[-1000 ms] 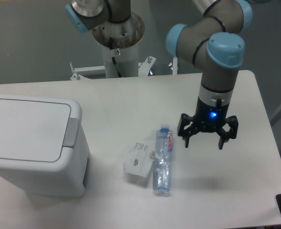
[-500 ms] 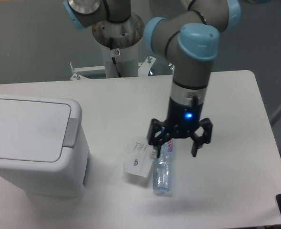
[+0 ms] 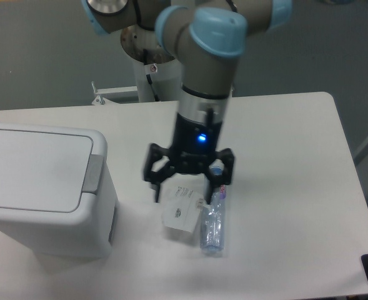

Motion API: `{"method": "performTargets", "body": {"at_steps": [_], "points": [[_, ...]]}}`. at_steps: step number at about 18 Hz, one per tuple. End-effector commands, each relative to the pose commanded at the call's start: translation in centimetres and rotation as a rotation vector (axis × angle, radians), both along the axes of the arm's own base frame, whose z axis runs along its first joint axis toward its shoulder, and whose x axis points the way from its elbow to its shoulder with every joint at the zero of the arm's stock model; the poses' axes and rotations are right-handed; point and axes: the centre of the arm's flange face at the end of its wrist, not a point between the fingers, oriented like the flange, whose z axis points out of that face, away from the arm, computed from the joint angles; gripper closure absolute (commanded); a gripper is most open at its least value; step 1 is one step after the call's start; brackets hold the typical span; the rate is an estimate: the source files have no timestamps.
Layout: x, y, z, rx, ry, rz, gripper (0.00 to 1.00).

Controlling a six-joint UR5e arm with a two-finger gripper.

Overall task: Open the trash can
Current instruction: 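Move the open gripper over to the trash can lid's front edge, then push the trash can lid up with the gripper, swinging it open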

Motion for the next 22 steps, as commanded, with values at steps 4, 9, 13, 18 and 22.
{"method": "performTargets", "body": {"at_steps": [4, 9, 13, 18, 22], "points": [[3.4, 0.3, -0.1, -0.005, -0.01, -0.039, 0.0], [4.5, -0.8, -0.3, -0.013, -0.021, -0.032, 0.0], [4.9, -1.2, -1.0, -0.023, -0.017, -0.037, 0.0], [4.6, -0.6, -2.2, -0.036, -0.028, -0.042, 0.0], [4.8, -0.6, -2.5, -0.039, -0.031, -0.044, 0.0]]}}
